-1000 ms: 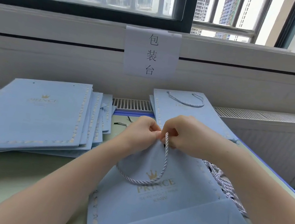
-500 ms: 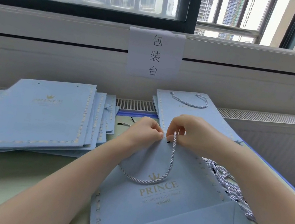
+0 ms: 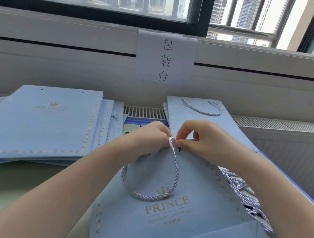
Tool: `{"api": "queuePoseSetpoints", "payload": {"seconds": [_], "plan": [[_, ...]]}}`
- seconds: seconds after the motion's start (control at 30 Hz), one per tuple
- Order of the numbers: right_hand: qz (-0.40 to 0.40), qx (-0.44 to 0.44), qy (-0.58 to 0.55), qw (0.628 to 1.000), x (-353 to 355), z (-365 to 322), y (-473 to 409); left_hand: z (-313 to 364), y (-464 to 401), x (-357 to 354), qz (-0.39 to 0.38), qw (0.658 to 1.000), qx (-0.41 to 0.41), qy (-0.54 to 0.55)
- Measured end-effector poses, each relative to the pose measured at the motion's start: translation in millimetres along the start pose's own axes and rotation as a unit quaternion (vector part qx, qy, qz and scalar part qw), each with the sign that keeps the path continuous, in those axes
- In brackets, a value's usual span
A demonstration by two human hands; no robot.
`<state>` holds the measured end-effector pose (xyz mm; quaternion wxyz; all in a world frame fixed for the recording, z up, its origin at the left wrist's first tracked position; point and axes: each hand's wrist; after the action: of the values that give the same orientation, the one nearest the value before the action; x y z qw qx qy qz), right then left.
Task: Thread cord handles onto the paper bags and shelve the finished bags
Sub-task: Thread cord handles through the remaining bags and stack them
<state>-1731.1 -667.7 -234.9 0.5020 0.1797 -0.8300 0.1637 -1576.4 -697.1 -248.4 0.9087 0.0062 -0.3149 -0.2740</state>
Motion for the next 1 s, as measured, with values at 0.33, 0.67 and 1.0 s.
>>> {"api": "queuePoseSetpoints", "payload": {"seconds": [0.33,0.67,1.0], "plan": [[-0.032,0.003,-0.062,0.998,-1.9,8.4,-3.6,-2.8,-0.1,7.6,0.009,1.000,0.002,0.011],[0.002,-0.001,-0.037,0.999,-1.3,5.3,-5.9,0.1,4.0,16.5,-0.068,0.984,-0.016,0.163],[0.030,0.028,-0.006,0.999,-6.9,-5.2,-6.5,-1.5,12.7,37.6,-0.216,0.943,0.053,0.246]]}}
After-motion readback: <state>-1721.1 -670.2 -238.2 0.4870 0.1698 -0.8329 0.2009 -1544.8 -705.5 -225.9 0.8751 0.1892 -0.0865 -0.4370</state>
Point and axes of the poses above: each hand's wrist, its own y-axis away from the middle knuckle, its own x-axis out of the back of the hand, z = x × y, and after that the axes turned 12 degrees about -z, right-handed
